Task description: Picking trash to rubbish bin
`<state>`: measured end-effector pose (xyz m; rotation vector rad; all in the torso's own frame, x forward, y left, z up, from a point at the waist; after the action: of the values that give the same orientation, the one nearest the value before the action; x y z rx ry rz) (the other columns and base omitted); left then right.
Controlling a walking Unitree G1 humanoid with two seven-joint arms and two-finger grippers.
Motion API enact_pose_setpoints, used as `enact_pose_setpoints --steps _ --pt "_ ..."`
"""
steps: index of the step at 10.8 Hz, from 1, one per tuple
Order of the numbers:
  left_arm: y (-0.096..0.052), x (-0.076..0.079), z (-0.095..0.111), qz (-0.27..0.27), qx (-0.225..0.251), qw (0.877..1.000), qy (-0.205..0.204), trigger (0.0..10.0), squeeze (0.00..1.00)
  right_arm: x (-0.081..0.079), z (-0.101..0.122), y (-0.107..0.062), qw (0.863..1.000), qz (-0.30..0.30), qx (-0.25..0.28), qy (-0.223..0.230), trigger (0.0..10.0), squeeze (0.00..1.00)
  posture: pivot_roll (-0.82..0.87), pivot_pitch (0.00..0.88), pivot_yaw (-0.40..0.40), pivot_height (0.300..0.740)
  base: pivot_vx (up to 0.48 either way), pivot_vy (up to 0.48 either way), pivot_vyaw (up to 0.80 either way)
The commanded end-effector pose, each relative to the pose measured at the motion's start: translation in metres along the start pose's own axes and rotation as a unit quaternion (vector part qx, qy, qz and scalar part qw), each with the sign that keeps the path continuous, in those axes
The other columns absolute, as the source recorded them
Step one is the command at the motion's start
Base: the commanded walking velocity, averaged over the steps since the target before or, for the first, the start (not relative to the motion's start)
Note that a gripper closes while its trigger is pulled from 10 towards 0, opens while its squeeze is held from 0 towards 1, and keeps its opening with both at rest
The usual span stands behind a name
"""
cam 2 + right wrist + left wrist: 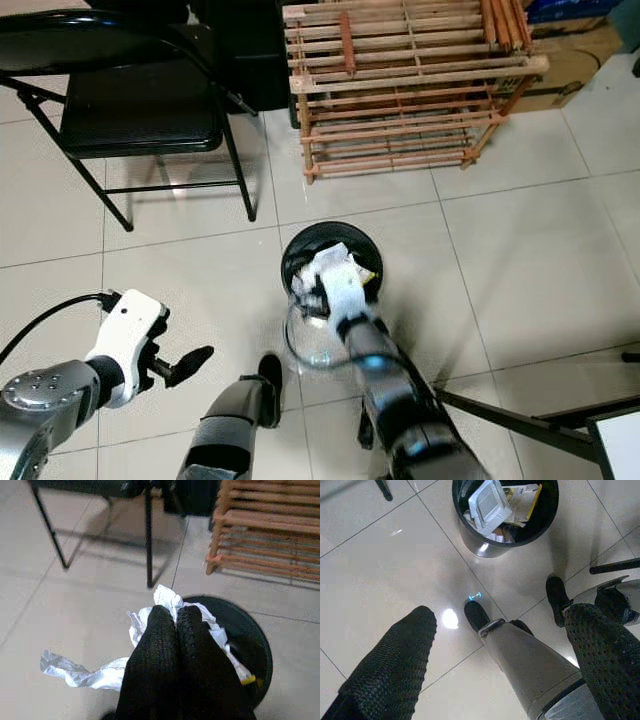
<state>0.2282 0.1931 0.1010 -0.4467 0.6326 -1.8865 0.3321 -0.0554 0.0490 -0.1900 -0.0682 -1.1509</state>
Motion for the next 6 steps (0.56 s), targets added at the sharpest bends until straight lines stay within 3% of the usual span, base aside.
enact_pose_setpoints --steps 1,2,4,6 --pt "-0.002 0.004 -0.007 -0.009 -0.015 1.0 -0.003 10.0 0.0 -0.002 -0.007 -0.003 0.999 -0.007 -0.006 0.041 10.0 0.0 0.44 0.456 0.015 0.74 0.0 0.0 0.0" --pt "-0.002 0.005 -0.007 -0.01 -0.015 1.0 -0.003 10.0 0.0 -0.001 -0.003 -0.001 0.999 -0.01 0.002 0.05 10.0 0.0 0.44 0.456 0.016 0.74 0.0 0.0 0.0" --pt "-0.002 0.005 -0.008 -0.011 -0.017 1.0 -0.001 10.0 0.0 -0.002 0.006 0.005 0.994 -0.005 0.022 0.109 10.0 0.0 0.44 0.456 0.016 0.74 0.0 0.0 0.0" --pt "-0.001 0.004 -0.008 -0.009 -0.017 1.0 0.0 10.0 0.0 -0.012 0.002 0.004 0.993 0.013 0.014 0.116 10.0 0.0 0.44 0.456 0.016 0.74 0.0 0.0 0.0"
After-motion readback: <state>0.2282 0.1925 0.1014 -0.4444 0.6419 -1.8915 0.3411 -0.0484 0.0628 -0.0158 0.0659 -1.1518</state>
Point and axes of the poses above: a point about 5 cm out from each wrist's last joint towards the gripper, its own y axis pointing out of the wrist towards the gripper, its own z axis along the axis of the wrist's last joint, x = y × z, the point moved 2 cm from there along y, pointing out of the wrist towards the gripper, and after that the axes turned 7 degrees about -y, right-handed, at the moved point
